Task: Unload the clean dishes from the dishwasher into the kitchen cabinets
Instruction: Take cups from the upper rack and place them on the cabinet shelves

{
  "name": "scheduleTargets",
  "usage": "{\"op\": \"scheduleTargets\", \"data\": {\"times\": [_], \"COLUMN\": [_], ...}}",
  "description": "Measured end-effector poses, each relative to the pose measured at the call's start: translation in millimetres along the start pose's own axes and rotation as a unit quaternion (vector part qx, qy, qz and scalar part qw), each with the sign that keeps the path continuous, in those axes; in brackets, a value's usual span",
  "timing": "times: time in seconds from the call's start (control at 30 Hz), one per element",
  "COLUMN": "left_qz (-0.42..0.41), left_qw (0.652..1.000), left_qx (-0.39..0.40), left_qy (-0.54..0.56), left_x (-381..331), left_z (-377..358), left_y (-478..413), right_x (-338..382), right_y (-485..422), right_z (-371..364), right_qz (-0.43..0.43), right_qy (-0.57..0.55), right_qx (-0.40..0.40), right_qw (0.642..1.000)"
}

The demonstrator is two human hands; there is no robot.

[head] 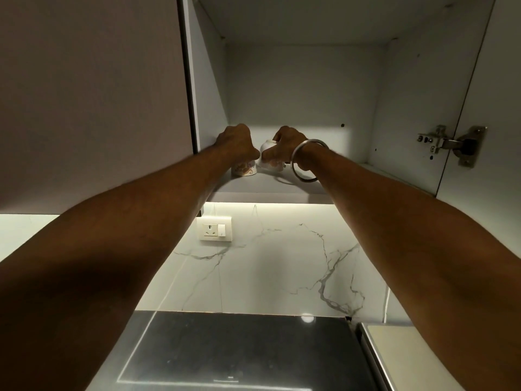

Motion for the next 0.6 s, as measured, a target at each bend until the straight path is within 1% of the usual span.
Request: {"op": "scheduleTargets", "data": {"times": [0.17, 0.37, 0.47, 0.6], "left_qz": [-0.001, -0.001, 0.020, 0.046], "left_qw": [1.000, 0.999, 0.997, 0.993], "left_qx": [-0.011, -0.043, -0.070, -0.092], "left_qy": [-0.004, -0.004, 0.006, 0.061], "left_x": [-0.1, -1.4, -3.6, -2.0], "left_z": [1.5, 2.5, 2.5, -2.4], "left_y": [-0.1, 3.7, 7.5, 13.9], "right_x": [-0.9, -0.4, 3.6, 6.8], "right_y": [1.3, 4.6, 8.3, 12.1], "right_z": [5.4, 8.2, 12.3, 12.3], "right_qz": [0.013, 0.018, -0.013, -0.056], "right_qy": [-0.011, -0.128, -0.167, -0.222], "right_qx": [-0.016, -0.050, -0.078, -0.090], "right_qw": [1.000, 0.990, 0.983, 0.969]}}
Point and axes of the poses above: each hand's wrist, its own y-axis away from the middle knuckle, its own z-axis out of the back of the hand, x = y × z, the point moved 1 cm from there along -y, towards the middle knuckle, and after that the axes turned 6 degrees about z, right-handed, at the moved point
